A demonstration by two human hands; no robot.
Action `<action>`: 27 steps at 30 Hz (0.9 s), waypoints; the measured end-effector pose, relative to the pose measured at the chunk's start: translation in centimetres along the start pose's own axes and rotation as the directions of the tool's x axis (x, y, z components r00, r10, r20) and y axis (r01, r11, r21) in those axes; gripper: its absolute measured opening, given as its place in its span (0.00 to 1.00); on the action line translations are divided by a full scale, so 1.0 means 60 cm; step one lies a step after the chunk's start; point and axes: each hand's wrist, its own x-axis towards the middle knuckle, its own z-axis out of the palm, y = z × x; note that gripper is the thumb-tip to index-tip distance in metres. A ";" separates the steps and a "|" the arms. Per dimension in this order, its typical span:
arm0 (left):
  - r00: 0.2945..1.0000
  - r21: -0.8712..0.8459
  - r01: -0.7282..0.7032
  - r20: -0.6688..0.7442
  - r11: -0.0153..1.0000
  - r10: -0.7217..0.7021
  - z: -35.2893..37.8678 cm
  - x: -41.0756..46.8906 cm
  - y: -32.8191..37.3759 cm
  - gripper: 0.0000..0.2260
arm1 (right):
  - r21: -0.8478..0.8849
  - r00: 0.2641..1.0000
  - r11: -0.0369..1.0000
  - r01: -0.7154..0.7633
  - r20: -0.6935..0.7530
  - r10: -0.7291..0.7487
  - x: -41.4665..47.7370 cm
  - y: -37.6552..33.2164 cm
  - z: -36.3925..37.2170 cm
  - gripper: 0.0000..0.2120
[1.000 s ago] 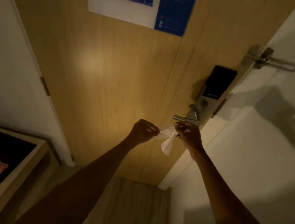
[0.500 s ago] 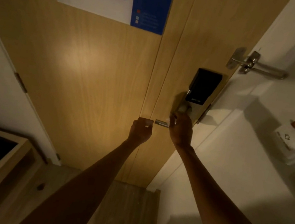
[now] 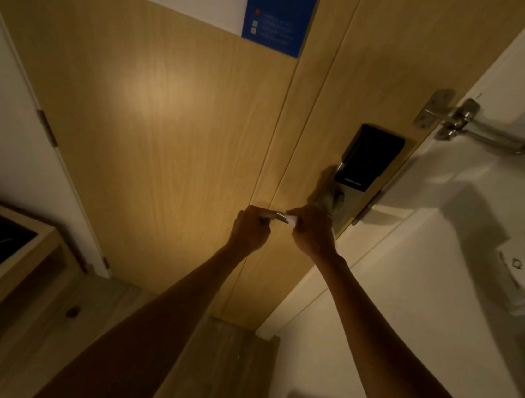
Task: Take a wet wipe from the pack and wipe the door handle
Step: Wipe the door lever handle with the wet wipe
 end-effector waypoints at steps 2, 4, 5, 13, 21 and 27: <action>1.000 -0.007 0.027 -0.005 1.000 -0.027 0.003 -0.001 0.000 0.11 | 0.039 0.998 0.998 -0.052 -0.020 0.053 -0.006 0.020 -0.006 0.10; 0.999 -0.012 0.036 -0.002 0.999 -0.036 0.003 -0.003 0.000 0.12 | 0.075 0.998 0.996 -0.044 -0.051 0.048 -0.007 0.014 -0.001 0.09; 1.000 -0.017 0.030 0.001 0.999 -0.029 0.003 -0.003 0.000 0.12 | 0.084 0.998 0.996 -0.017 -0.062 0.022 -0.006 0.003 0.006 0.09; 0.996 0.006 0.081 -0.022 0.997 -0.081 0.006 -0.002 0.010 0.13 | 0.013 0.995 1.000 0.004 -0.104 -0.002 -0.018 0.031 -0.005 0.11; 0.995 0.086 0.103 -0.009 0.991 -0.102 0.010 0.005 0.020 0.14 | 0.002 0.987 1.000 -0.006 -0.164 0.006 -0.061 0.097 -0.003 0.11; 0.995 0.115 0.095 0.014 0.989 -0.098 0.010 0.005 0.016 0.14 | 0.174 0.963 0.982 -0.073 -0.242 0.115 -0.077 0.098 0.013 0.11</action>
